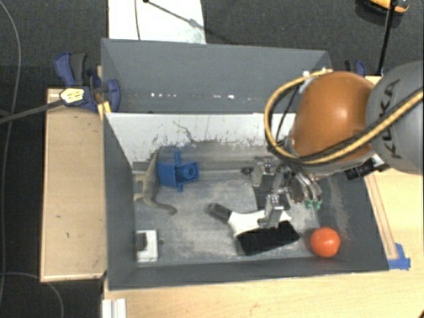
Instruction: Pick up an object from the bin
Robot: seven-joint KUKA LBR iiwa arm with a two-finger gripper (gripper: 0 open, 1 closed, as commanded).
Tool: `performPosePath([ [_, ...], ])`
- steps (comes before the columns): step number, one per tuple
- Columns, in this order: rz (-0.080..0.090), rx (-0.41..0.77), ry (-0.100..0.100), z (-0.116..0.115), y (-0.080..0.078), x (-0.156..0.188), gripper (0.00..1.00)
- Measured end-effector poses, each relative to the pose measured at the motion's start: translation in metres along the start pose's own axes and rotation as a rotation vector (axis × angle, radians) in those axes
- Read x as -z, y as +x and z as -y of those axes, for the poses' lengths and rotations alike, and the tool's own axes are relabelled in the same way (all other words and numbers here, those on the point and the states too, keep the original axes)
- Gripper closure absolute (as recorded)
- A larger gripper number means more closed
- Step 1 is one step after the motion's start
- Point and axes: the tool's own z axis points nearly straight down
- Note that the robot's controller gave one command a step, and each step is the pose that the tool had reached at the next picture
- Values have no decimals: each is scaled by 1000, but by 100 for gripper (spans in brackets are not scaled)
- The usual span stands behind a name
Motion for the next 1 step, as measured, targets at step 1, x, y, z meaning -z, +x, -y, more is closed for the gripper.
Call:
performPosePath([
  [1,-9,66,4,18,13,-43,0],
])
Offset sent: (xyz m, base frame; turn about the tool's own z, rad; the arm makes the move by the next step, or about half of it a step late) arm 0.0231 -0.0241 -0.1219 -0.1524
